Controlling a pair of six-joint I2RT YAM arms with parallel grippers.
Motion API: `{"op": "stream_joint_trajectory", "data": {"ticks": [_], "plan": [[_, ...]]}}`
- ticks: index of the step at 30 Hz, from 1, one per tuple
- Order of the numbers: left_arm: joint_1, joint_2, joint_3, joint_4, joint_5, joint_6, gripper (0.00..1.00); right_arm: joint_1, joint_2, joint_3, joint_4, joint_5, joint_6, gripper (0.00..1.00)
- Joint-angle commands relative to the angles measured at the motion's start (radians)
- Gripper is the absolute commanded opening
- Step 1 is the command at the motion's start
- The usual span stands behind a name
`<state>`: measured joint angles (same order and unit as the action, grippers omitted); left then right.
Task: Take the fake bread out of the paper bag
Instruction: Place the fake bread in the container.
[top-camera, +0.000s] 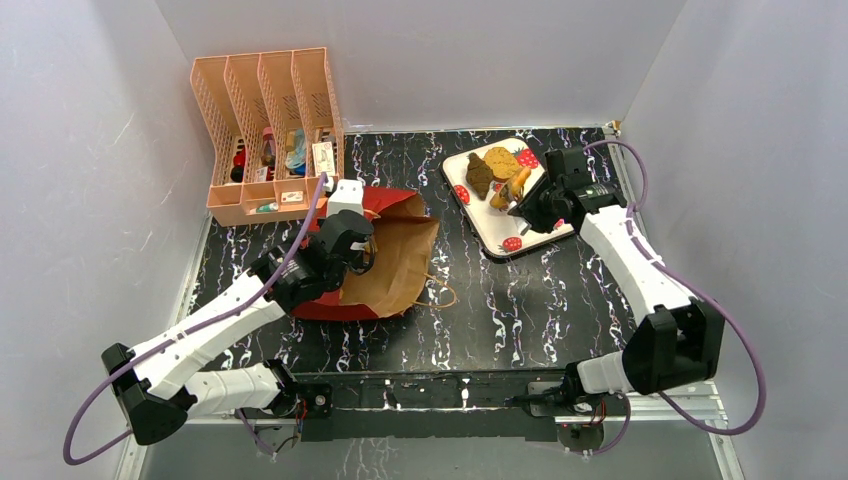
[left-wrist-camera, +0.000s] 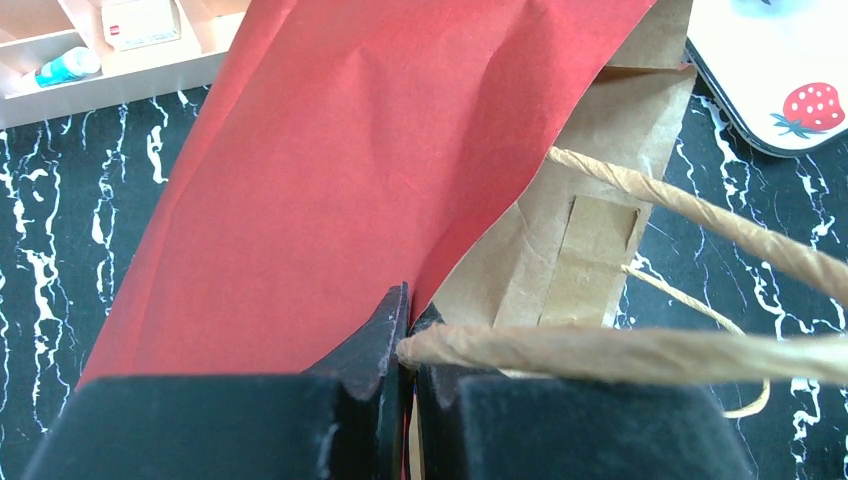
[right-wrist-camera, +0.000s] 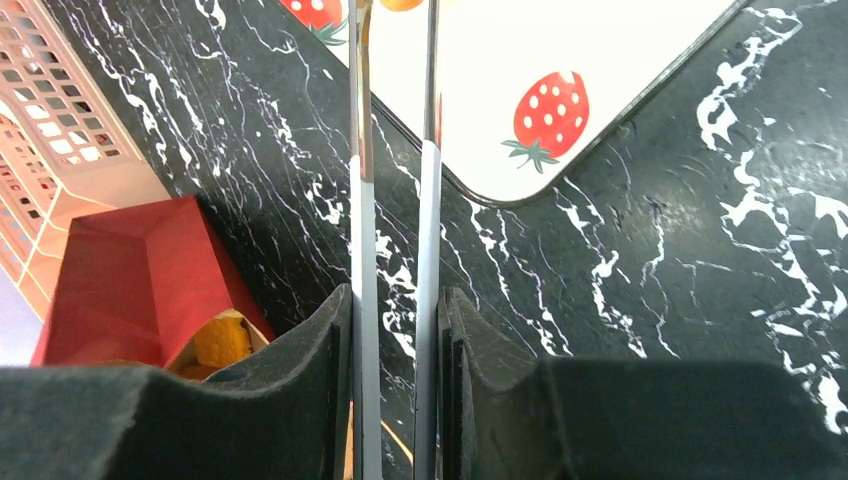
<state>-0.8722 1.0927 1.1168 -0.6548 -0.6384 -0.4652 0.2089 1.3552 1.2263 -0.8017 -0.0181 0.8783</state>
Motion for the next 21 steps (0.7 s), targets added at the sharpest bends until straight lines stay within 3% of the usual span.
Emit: {"op": "stream_joint_trajectory", "data": {"ticks": [1, 9, 16, 21], "plan": [[0.007, -0.034, -0.012, 0.005, 0.03, 0.003, 0.0, -0.031, 0.034, 0.002, 0.18, -0.043, 0.015, 0.0], [0.006, -0.017, 0.014, -0.015, 0.027, 0.014, 0.0, -0.098, 0.122, -0.003, 0.24, -0.105, 0.029, 0.01], [0.006, -0.007, 0.046, -0.047, 0.025, 0.014, 0.0, -0.139, 0.148, -0.056, 0.297, -0.161, 0.036, 0.23], [0.006, -0.022, 0.054, -0.055, 0.029, 0.021, 0.0, -0.143, 0.166, -0.059, 0.306, -0.178, 0.036, 0.34]]}}
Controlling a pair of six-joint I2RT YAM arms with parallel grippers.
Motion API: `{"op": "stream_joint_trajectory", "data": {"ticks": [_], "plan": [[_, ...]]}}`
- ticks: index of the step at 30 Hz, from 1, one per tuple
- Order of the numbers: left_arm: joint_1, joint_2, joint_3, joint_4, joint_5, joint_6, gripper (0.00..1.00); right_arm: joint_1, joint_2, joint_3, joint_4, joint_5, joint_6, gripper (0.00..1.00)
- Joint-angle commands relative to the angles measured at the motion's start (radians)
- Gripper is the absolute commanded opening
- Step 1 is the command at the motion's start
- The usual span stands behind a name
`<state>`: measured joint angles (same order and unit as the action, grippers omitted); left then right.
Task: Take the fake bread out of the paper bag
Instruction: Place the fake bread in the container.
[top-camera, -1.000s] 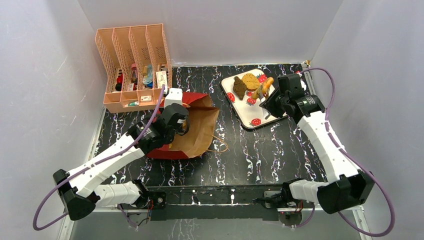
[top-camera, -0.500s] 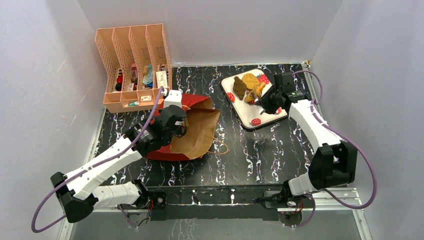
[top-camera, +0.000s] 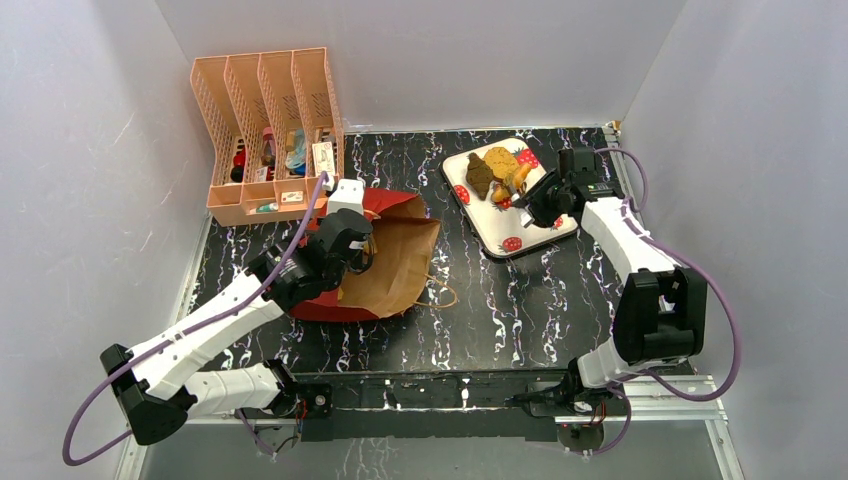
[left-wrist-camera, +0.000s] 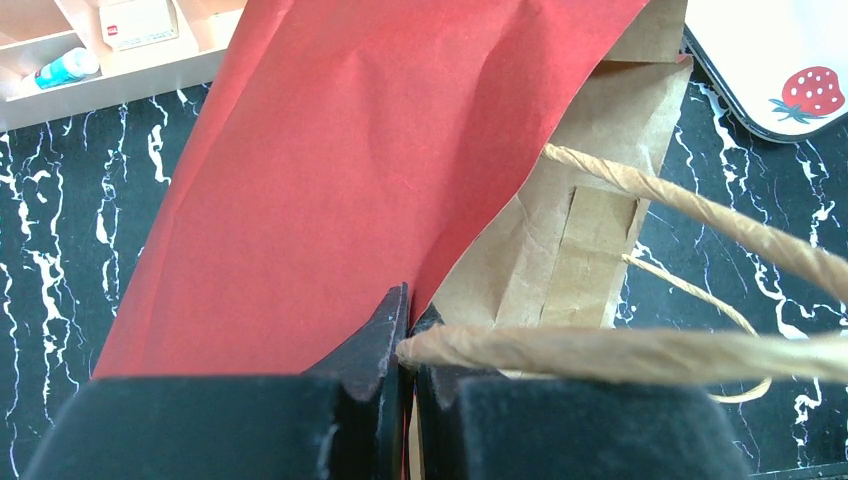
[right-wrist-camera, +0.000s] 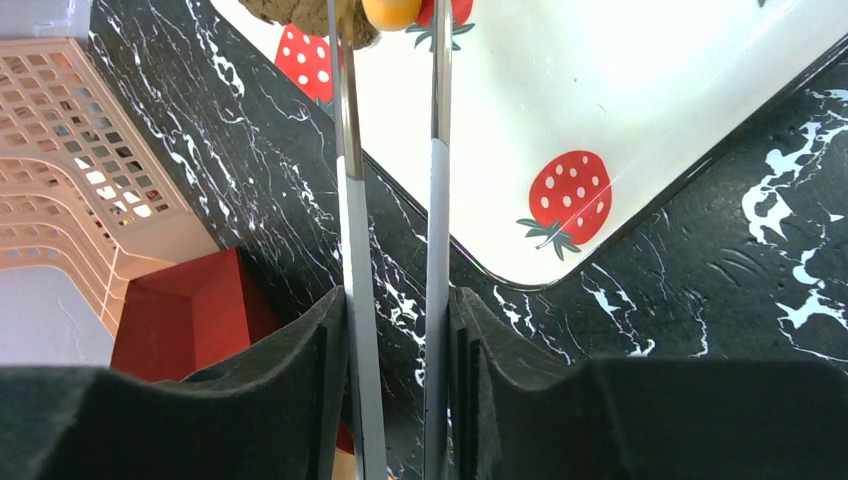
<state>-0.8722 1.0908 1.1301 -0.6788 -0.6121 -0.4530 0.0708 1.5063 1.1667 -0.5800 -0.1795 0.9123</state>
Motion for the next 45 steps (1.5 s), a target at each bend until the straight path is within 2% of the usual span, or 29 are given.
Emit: {"op": "stream_joint_trajectory", "data": {"ticks": [1, 10, 29, 45], "plan": [[0.006, -0.024, 0.038, -0.028, 0.006, 0.012, 0.0, -0.006, 0.019, 0.003, 0.083, -0.017, 0.0, 0.36], [0.006, -0.042, 0.04, -0.031, 0.012, 0.013, 0.0, -0.014, 0.009, 0.0, 0.062, -0.017, -0.024, 0.38], [0.007, -0.103, 0.039, -0.069, -0.003, -0.006, 0.0, -0.017, -0.135, -0.026, -0.002, -0.008, -0.047, 0.37], [0.006, -0.089, 0.032, -0.068, 0.014, 0.019, 0.0, -0.017, -0.326, -0.164, -0.035, -0.012, -0.055, 0.35]]}}
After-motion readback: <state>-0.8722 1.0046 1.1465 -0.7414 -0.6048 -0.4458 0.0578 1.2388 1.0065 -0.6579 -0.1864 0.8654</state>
